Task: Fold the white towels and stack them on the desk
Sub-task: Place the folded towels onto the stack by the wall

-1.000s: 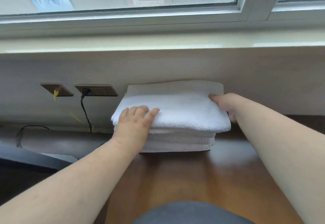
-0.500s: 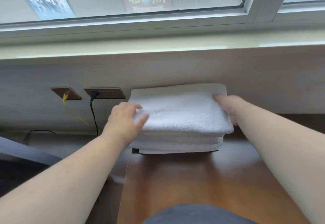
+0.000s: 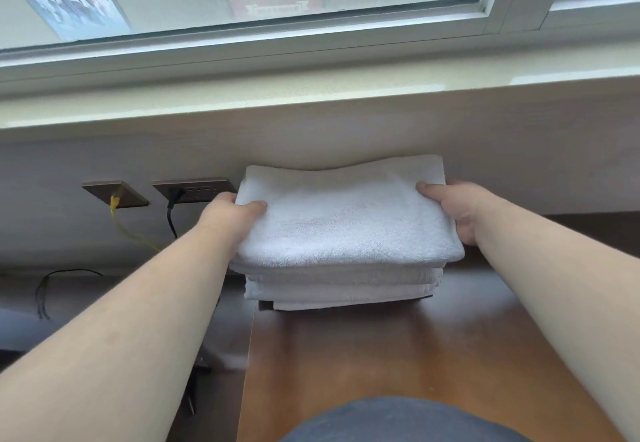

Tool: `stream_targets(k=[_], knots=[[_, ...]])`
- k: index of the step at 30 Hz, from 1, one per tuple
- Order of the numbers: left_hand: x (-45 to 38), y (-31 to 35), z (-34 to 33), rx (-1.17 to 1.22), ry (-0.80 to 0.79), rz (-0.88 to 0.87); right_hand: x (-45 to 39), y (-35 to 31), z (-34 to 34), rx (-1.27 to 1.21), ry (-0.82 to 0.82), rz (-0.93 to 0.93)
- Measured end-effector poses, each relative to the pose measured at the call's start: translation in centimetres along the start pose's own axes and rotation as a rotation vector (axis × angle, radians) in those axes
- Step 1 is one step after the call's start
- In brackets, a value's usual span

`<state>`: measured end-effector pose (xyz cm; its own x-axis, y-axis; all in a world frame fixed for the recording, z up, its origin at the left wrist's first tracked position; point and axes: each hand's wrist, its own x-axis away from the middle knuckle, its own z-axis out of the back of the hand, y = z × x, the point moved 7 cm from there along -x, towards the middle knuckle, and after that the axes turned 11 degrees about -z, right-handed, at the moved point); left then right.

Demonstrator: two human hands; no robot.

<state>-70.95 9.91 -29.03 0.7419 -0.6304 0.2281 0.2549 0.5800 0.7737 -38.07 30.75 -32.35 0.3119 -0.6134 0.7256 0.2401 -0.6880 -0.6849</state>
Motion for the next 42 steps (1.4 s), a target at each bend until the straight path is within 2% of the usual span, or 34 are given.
stream_targets(k=[2, 4, 9, 12, 15, 19, 23, 25, 27, 29, 32, 33, 34, 35, 36, 37, 38, 40, 42], knots=[[-0.1, 0.4, 0.9, 0.040, 0.078, -0.085, 0.0, -0.6, -0.2, 0.005, -0.015, 0.032], [0.0, 0.2, 1.2, 0.035, 0.089, -0.102, -0.2, -0.7, -0.4, 0.051, -0.012, 0.047], [-1.2, -0.8, -0.7, 0.054, -0.129, 0.096, -0.3, -0.5, -0.9, 0.229, 0.151, 0.025], [-2.5, 0.0, -0.5, 0.015, -0.058, 0.022, -0.2, -0.6, -0.1, 0.166, 0.257, -0.055], [-2.9, 0.4, 0.0, -0.182, 0.033, -0.095, -0.5, -0.7, 0.7, 0.382, 0.329, -0.042], [-2.5, -0.5, -0.9, -0.249, 0.019, -0.033, 0.2, -1.5, 0.7, 0.617, 0.418, 0.066], [-2.2, 0.4, -0.1, -0.172, 0.149, -0.120, 0.2, -2.1, 0.5, 0.538, 0.407, 0.179], [-1.9, 1.0, 0.3, -0.208, 0.180, -0.171, 0.3, -1.8, 0.5, 0.433, 0.349, 0.181], [-1.9, 1.3, 0.3, -0.257, 0.174, -0.175, 0.1, -1.3, 0.7, 0.378, 0.310, 0.153], [-1.8, 1.4, 0.0, -0.287, 0.143, -0.134, -0.2, -1.1, 0.9, 0.433, 0.311, 0.125], [-1.3, 1.7, -0.2, -0.378, 0.128, -0.093, 0.4, -1.6, 1.2, 0.473, 0.401, 0.139], [-0.8, 2.5, 0.0, -0.492, 0.167, -0.167, 1.1, -2.0, 1.6, 0.430, 0.463, 0.183], [-0.1, 4.0, -0.2, -0.603, 0.218, -0.315, 2.4, -2.5, 2.0, 0.391, 0.554, 0.298], [1.0, 5.8, -1.1, -0.661, 0.242, -0.510, 4.1, -3.2, 1.6, 0.417, 0.643, 0.485], [2.2, 7.6, -2.7, -0.671, 0.192, -0.700, 5.9, -3.9, -0.1, 0.527, 0.679, 0.691], [3.2, 8.9, -4.9, -0.677, 0.077, -0.837, 7.1, -4.0, -2.8, 0.678, 0.629, 0.858], [3.8, 9.4, -7.3, -0.698, -0.065, -0.890, 7.4, -3.5, -6.0, 0.861, 0.515, 0.945], [4.0, 8.6, -11.1, -0.782, -0.297, -0.789, 5.5, -1.3, -10.8, 1.246, 0.317, 0.855], [3.0, 6.8, -12.2, -0.879, -0.379, -0.659, 3.2, -0.1, -11.1, 1.449, 0.283, 0.662]])
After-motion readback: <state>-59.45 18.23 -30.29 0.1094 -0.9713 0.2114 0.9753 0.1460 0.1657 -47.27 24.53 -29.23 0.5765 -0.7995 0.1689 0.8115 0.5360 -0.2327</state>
